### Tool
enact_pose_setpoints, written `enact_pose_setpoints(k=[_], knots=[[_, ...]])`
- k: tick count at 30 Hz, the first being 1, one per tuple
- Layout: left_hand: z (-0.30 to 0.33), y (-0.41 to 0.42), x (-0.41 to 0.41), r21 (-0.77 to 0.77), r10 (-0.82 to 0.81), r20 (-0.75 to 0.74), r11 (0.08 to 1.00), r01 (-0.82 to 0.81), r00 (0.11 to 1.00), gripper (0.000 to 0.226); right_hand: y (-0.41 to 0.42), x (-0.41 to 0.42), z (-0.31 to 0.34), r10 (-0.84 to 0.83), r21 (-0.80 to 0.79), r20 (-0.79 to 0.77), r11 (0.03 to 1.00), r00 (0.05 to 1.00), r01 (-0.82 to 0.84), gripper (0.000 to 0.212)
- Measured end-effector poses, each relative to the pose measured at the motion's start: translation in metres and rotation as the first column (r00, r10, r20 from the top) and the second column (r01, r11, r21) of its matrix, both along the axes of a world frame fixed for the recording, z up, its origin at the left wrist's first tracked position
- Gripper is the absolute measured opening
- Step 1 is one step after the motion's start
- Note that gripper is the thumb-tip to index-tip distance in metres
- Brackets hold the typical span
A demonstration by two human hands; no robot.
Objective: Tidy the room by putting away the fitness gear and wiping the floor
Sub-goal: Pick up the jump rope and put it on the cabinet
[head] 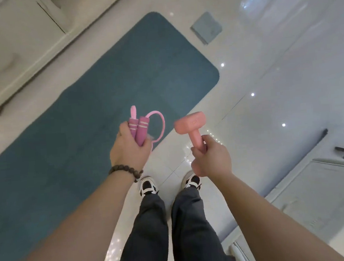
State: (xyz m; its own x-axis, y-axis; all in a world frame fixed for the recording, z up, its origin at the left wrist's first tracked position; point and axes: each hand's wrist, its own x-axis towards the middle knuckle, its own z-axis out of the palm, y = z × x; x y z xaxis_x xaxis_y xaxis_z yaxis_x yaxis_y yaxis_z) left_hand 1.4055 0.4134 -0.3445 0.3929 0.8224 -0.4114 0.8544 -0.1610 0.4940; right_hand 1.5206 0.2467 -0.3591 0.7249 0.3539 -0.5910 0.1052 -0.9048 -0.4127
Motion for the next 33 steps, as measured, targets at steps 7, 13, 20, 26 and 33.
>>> enact_pose_setpoints(k=[7,13,20,26,33], knots=[[0.194,-0.013,0.078,0.063,-0.147,0.137,0.988,0.140,0.980,0.038,-0.038,0.042,0.194,-0.135,0.132,0.093,0.984,0.987,0.122,0.020],[0.282,-0.044,0.135,0.153,-0.231,0.223,0.968,0.200,0.947,0.032,-0.083,0.086,0.275,-0.233,0.194,0.176,0.961,0.957,0.198,0.021],[0.313,-0.074,0.214,0.197,-0.319,0.255,0.941,0.274,0.913,0.035,-0.110,0.166,0.319,-0.327,0.254,0.250,0.930,0.911,0.265,0.012],[0.316,-0.067,0.303,0.210,-0.336,0.275,0.935,0.285,0.901,0.036,-0.102,0.260,0.326,-0.360,0.301,0.267,0.912,0.894,0.277,0.015],[0.306,-0.017,0.446,0.212,-0.328,0.299,0.938,0.273,0.896,0.034,-0.054,0.410,0.318,-0.370,0.331,0.268,0.902,0.889,0.276,0.017]])
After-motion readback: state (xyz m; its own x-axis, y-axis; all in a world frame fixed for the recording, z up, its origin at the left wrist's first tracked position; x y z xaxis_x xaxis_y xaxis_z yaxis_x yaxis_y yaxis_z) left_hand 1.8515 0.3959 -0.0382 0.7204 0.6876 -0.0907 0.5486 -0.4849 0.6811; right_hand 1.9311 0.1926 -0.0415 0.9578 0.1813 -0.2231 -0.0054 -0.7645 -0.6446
